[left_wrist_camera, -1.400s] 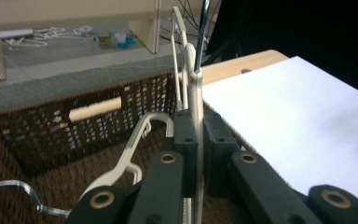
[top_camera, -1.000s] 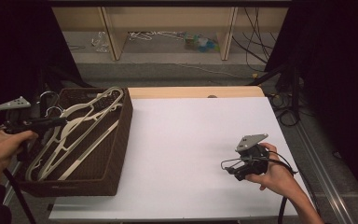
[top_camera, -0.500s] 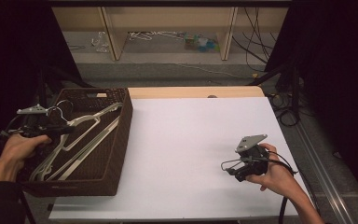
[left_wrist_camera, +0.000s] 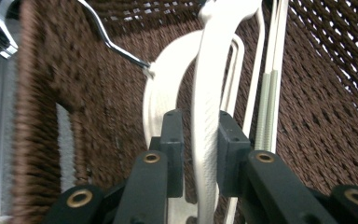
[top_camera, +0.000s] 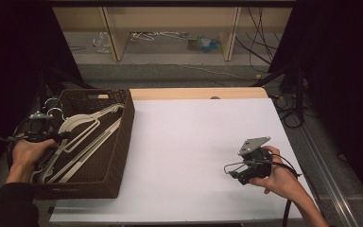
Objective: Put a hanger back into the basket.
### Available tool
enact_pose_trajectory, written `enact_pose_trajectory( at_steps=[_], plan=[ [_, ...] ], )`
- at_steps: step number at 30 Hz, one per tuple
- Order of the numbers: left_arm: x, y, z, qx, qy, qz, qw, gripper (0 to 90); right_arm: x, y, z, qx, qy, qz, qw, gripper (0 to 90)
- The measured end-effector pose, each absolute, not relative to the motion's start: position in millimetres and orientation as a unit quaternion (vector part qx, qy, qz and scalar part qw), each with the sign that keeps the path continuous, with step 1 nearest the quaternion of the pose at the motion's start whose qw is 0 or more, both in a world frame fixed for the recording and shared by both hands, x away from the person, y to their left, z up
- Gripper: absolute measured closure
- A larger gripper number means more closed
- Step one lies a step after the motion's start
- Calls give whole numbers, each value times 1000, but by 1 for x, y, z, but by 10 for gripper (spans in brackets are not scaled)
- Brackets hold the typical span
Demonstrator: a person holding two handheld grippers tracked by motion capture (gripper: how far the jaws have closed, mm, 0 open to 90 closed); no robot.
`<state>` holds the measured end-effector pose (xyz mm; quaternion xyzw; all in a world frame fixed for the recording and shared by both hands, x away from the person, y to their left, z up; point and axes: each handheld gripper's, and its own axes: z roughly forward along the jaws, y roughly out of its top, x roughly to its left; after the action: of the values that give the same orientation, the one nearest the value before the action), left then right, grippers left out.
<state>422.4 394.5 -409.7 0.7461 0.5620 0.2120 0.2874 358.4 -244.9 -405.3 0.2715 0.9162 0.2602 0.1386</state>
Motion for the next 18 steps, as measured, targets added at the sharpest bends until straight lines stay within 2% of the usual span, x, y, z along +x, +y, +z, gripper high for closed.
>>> enact_pose_trajectory(
  at_steps=[2,4,8,12,15,18],
  plan=[
    [422,395,-410,741,569,215,284,727,358,-245,-406,275,916,260,136,228],
    [422,396,-409,733,577,216,288,660,358,-245,-407,271,916,262,137,228],
    [419,396,-401,738,570,223,286,636,358,-245,-407,271,916,263,138,228],
    [417,397,-398,734,563,233,300,713,357,-246,-407,277,916,256,134,228],
    [418,395,-398,745,559,229,283,778,357,-246,-408,279,917,252,132,228],
    [421,396,-400,739,570,230,274,777,357,-245,-408,281,917,252,130,228]
  ],
)
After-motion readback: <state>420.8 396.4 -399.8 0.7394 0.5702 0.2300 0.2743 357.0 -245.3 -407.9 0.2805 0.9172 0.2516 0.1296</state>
